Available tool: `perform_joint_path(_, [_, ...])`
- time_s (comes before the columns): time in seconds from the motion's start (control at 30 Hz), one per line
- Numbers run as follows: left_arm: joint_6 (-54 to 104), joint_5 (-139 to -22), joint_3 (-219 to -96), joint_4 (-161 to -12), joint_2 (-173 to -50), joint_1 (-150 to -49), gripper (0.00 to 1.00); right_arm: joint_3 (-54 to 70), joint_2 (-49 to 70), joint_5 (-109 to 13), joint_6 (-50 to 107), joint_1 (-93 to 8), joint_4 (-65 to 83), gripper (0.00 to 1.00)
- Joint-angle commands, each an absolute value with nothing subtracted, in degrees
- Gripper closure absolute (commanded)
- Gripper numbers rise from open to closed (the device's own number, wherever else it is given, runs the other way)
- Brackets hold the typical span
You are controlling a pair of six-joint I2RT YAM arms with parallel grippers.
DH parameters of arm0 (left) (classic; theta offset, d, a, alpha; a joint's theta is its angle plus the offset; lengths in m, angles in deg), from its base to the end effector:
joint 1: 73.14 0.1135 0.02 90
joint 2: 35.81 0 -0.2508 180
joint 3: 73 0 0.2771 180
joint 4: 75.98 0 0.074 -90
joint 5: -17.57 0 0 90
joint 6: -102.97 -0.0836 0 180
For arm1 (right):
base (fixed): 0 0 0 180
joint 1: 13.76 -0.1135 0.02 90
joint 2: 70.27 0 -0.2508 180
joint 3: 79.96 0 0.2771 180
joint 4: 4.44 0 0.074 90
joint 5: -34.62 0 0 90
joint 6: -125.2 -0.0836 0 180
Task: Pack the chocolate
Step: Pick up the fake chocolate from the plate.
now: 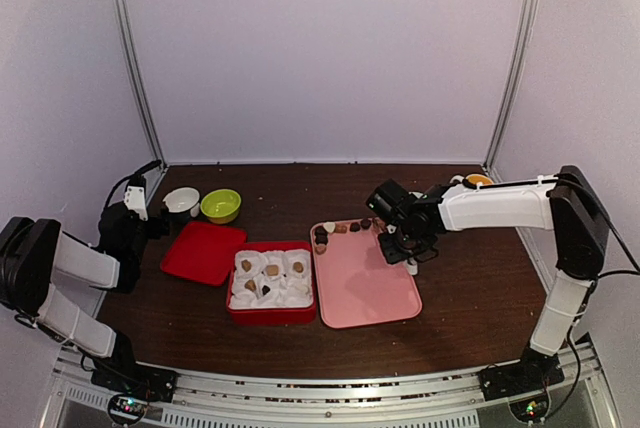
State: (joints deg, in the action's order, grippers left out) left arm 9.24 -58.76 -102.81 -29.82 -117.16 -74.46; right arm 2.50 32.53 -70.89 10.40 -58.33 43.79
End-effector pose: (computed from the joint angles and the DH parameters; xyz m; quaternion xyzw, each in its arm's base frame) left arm 0.3095 0.0126 0.1299 -0.0477 0.7371 0.1020 0.6664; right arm 0.2948 0.2591 0.1179 -0.1424 0.9634 -0.0042 0.2269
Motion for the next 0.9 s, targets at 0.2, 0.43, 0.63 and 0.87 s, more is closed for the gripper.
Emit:
perform_joint_path(0.2, [9.71, -59.32, -102.74, -26.78, -117.63, -74.18, 0.02, 4.06, 33.26, -72.53, 10.85, -57.87, 43.73, 0.66])
perform_joint_path(0.43, [9.71, -59.29, -102.78, -26.75, -117.62, -74.12, 0.02, 4.38, 33.03, -72.76, 10.96, -57.79, 44.02, 0.74])
perform_joint_path(0.63, [9.71, -59.34, -102.81, -26.76, -117.64, -74.18, 0.02, 4.18, 30.79, -72.98, 10.85, -57.80, 44.46, 0.75])
perform_joint_path(0.87, [9.71, -59.32, -102.75, -26.76, -117.64, -74.13, 0.02, 3.68, 26.65, -73.11, 11.24, -58.17, 45.85, 0.75])
